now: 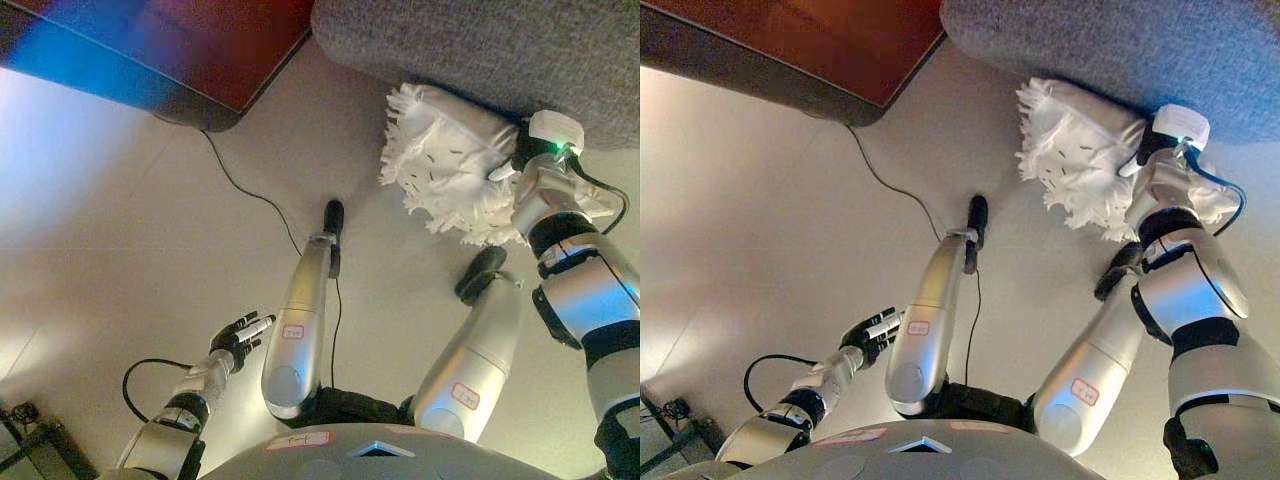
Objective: Pick up the pillow and put it on the sofa.
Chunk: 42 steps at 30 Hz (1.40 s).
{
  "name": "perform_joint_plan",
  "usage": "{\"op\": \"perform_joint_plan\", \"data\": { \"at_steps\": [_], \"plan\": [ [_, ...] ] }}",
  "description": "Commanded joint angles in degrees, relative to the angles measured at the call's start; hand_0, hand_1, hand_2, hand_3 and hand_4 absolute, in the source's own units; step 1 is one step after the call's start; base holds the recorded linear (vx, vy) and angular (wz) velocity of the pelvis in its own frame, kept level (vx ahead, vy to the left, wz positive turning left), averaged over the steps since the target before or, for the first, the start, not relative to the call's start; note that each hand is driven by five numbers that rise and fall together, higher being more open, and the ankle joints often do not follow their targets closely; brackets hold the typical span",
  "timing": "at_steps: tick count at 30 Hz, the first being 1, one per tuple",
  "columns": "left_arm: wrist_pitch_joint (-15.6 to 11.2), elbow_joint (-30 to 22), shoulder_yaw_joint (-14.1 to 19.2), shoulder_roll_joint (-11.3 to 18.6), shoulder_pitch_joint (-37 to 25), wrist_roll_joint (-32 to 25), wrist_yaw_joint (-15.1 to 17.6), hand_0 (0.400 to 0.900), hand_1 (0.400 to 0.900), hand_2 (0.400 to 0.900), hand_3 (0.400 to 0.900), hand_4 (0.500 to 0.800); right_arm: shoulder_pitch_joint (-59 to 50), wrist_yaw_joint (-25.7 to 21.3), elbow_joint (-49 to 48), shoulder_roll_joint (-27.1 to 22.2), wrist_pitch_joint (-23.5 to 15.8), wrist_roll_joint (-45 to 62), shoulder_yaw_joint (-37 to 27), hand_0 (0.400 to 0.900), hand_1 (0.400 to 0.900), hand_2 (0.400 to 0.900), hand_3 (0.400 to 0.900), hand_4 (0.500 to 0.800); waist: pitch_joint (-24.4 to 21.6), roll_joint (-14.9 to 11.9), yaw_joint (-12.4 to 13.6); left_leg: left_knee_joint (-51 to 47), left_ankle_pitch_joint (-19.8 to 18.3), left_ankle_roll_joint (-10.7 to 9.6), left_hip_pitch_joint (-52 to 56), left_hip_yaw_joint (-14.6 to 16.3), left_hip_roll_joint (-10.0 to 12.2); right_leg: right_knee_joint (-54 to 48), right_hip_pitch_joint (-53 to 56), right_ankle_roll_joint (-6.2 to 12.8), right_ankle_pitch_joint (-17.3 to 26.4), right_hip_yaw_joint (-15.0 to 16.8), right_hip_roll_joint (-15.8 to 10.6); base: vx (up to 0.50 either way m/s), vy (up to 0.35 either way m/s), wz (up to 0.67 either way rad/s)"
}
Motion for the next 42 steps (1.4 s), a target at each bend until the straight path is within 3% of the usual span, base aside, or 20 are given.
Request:
{"op": "perform_joint_plan", "data": {
  "at_steps": [1, 8, 9, 16, 26, 27, 35, 39, 42],
  "plan": [
    [-1.52, 0.53, 1.37, 5.38, 6.77, -3.36, 0.53, 0.9, 0.9, 0.9, 0.9, 0.8, -5.28, -0.6, -1.4, -3.27, -0.62, 1.98, 1.27, 0.9, 0.9, 0.9, 0.9, 0.8, 1.66, 2.9, 0.79, 9.26, -10.45, 2.25, 1.89, -3.01, 4.35, -0.85, -1.32, 0.75, 1.72, 6.37, -1.13, 0.0, 0.0, 0.0],
    [-2.79, 0.84, 1.86, 5.06, 8.4, -5.13, -1.36, 0.9, 0.9, 0.9, 0.9, 0.8, -8.22, 2.36, -1.76, -3.45, -2.34, 3.51, 2.58, 0.9, 0.9, 0.9, 0.9, 0.8, 1.66, 3.79, 1.03, 12.34, -10.99, 2.41, -1.25, -2.73, 4.34, 2.37, -5.13, 0.13, 1.07, 7.22, -0.85, -0.07, 0.043, -0.02],
    [-2.89, 0.89, 2.21, 5.18, 8.49, -5.12, -1.67, 0.9, 0.9, 0.9, 0.9, 0.8, -8.57, 3.63, -1.95, -3.23, -3.29, 3.86, 2.73, 0.4, 0.4, 0.4, 0.4, 0.5, 1.66, 3.67, 1.12, 12.69, -11.06, 2.39, -1.41, -2.69, 4.4, 2.9, -5.4, -0.06, 0.87, 7.12, -0.76, -0.05, 0.012, -0.04],
    [-3.99, 0.77, 2.44, 5.15, 8.5, -4.63, -3.1, 0.9, 0.9, 0.9, 0.9, 0.8, -8.43, 2.68, -2.9, -2.79, -5.89, 4.74, 2.83, 0.4, 0.4, 0.4, 0.4, 0.5, 1.66, 3.08, 1.13, 11.2, -10.46, 2.3, 1.25, -2.55, 4.81, 2.09, -2.98, -0.17, 1.03, 6.14, -0.42, -0.03, -0.004, -0.05],
    [-5.06, 1.57, 1.85, 4.3, 7.13, -2.3, -2.45, 0.9, 0.9, 0.9, 0.9, 0.8, -6.14, 3.08, -3.56, -2.64, -9.2, 4.58, 0.71, 0.4, 0.4, 0.4, 0.4, 0.5, 1.62, 0.72, 0.88, -1.0, -6.79, 1.04, 13.86, -1.33, 6.67, -8.14, 8.08, 1.11, 4.23, 2.33, -1.25, 0.0, 0.007, -0.08],
    [-4.9, 1.35, 1.77, 4.29, 6.91, -1.94, -2.22, 0.9, 0.9, 0.9, 0.9, 0.8, -5.38, 3.37, -4.16, -2.66, -9.54, 4.52, 0.46, 0.4, 0.4, 0.4, 0.4, 0.5, 0.83, -0.01, 0.85, -3.48, -4.89, 1.14, 15.04, -0.96, 6.58, -10.88, 9.14, 1.07, 6.42, 1.36, -1.62, 0.03, 0.019, -0.08],
    [-1.7, -0.52, 1.7, 5.88, 4.94, -0.06, 0.06, 0.9, 0.9, 0.9, 0.9, 0.8, 0.68, 5.67, -7.56, -2.94, -12.25, 2.78, -1.15, 0.4, 0.4, 0.4, 0.4, 0.5, -3.81, -4.15, 0.77, -15.47, -1.75, 0.63, 27.66, 1.76, 6.95, -25.08, 22.0, 3.35, 11.99, -6.82, -3.45, 0.07, -0.031, -0.02],
    [-0.82, -0.04, 2.09, 6.54, 4.31, 1.16, 1.06, 0.9, 0.9, 0.9, 0.9, 0.8, 2.94, 7.1, -9.94, -3.13, -15.03, 3.18, -1.41, 0.4, 0.4, 0.4, 0.4, 0.5, -5.97, -6.45, 0.64, -19.36, -0.92, 0.48, 32.91, 3.26, 7.4, -30.27, 28.28, 3.6, 13.95, -10.43, -2.77, 0.07, -0.094, 0.01],
    [0.02, 0.17, 2.98, 6.45, 4.82, 2.84, 1.96, 0.9, 0.9, 0.9, 0.9, 0.8, 5.32, 10.83, -15.26, -4.39, -16.67, 4.98, -1.42, 0.4, 0.4, 0.4, 0.4, 0.5, -7.86, -8.21, 0.33, -22.04, -0.32, 0.24, 36.92, 4.19, 8.05, -33.89, 33.47, 3.55, 14.6, -12.7, -1.26, 0.11, -0.113, -0.05]
  ]
}}
